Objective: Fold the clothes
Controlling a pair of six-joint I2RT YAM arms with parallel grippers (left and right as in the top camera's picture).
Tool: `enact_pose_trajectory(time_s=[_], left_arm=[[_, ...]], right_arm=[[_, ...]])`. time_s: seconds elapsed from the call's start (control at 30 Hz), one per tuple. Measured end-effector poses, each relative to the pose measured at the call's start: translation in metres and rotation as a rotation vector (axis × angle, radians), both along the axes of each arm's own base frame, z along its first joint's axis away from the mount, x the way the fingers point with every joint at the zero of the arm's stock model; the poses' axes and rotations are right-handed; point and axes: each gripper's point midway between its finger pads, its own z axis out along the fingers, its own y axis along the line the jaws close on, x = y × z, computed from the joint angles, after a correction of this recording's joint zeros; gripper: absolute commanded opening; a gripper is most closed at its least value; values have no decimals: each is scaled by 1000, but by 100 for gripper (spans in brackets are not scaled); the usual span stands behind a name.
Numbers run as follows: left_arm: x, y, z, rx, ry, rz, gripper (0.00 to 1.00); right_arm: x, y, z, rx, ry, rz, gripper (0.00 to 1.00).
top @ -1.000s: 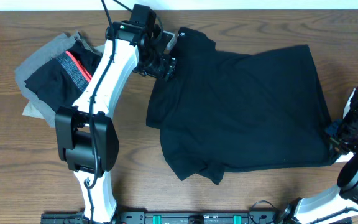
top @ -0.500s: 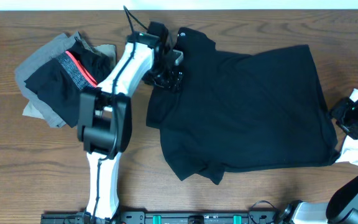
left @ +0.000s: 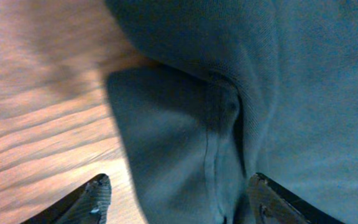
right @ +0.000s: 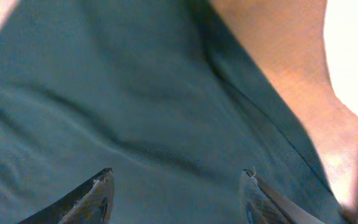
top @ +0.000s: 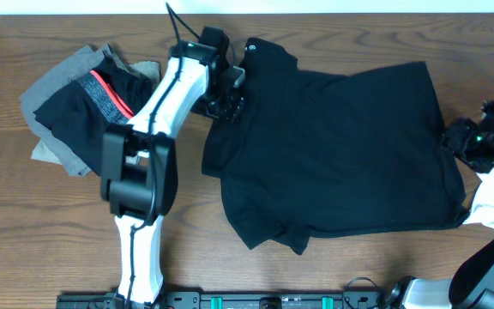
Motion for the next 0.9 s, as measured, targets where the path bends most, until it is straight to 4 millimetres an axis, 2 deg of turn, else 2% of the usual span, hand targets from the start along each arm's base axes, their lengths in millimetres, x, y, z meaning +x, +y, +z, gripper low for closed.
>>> enact_pose_trajectory(time_s=[0.07,0.13,0.3,0.43,0.6,0.73,0.83,0.9], left_arm=[[3,4,9,-2,-23,14,74],[7,10,10,0,-32,31,74],[10,20,-9,-19,0,61,74],[13,17,-23,-63,17,69,74],[16,11,-23,-99,8,52,73],[14,9,-31,-108,27,43,73],[12,9,-46,-102,56,40,62],[11,9,-54,-101,71,40,49]], right_arm=[[7,10,2,1,-23,48,64],[13,20,4,2,-42,92,64],[24,36,8,-2,-77,158,64],[25,38,8,-3,-83,167,63],[25,38,8,-3,-83,168,62],[25,38,8,-3,-82,168,62],[25,38,8,-2,-82,168,61],[24,38,8,0,-78,167,61]])
